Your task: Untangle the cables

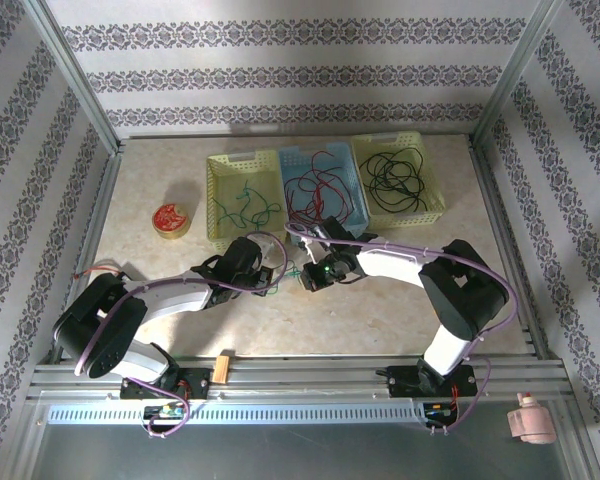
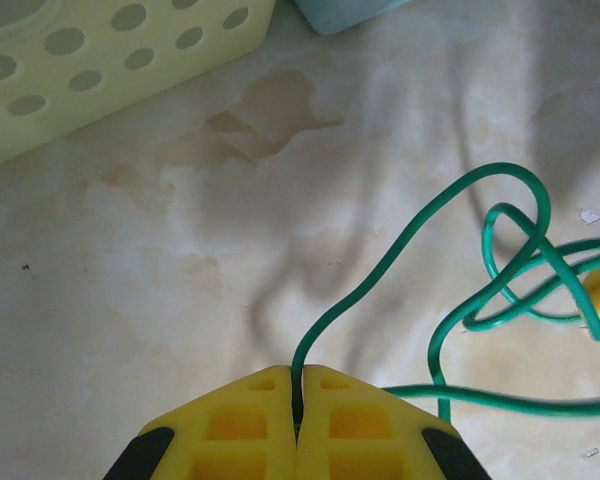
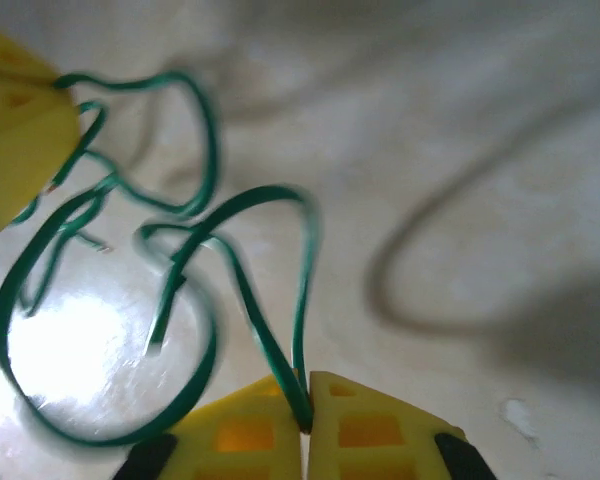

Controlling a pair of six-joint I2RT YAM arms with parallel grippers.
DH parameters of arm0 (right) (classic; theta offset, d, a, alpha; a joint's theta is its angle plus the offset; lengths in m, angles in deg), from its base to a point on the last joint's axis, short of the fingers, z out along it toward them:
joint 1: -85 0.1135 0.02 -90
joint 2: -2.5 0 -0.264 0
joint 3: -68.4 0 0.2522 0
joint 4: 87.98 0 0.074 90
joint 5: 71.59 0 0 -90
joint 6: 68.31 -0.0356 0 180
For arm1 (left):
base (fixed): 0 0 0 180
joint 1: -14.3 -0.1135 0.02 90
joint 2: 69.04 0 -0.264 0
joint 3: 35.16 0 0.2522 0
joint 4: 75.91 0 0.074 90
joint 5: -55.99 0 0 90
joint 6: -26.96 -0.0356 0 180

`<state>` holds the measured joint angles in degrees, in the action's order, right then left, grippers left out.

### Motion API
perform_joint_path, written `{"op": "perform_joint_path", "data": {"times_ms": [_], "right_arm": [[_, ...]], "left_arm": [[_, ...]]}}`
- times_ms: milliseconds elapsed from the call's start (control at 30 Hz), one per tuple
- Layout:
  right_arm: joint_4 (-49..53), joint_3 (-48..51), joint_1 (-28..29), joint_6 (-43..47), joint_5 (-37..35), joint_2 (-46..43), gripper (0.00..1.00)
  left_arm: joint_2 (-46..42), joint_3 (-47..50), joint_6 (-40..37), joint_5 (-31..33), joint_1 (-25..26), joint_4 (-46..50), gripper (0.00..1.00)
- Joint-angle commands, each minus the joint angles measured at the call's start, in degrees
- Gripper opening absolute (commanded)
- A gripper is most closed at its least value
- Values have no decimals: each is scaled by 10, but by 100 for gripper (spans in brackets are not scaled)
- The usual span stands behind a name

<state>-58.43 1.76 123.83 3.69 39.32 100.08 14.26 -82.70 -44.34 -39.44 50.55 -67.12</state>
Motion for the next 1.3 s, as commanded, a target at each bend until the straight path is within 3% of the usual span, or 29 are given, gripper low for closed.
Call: {"op": "perform_joint_path", "data": {"times_ms": [0,133,267,633,800,933,1100,1267], "right_arm": [[-4,11,-11,-29,-91,-30,0],[1,64,-54,-99,-188,-86,0],[0,130,-109,-162,-229,-150,0],[-4,237,-246,-252,-248,-319,0],[-2,223,-254,-219,-222,-319,0],[-5,205,-224,-202,-212,-292,0],[-16,192,-180,-210,-216,-264,0],[-15,183,-169,-201,-220,-252,0]], "left_arm": [[1,-15,15,30,-6,11,0],[-4,-6,31,38,-19,11,0],[-6,-2,36,26,-32,9,0],[-1,3,38,17,-43,13,0],[15,-3,24,-11,-43,12,0],[53,-32,10,-46,-43,31,14],[71,-55,8,-75,-43,30,42],[45,-46,8,-73,-43,30,49]]}}
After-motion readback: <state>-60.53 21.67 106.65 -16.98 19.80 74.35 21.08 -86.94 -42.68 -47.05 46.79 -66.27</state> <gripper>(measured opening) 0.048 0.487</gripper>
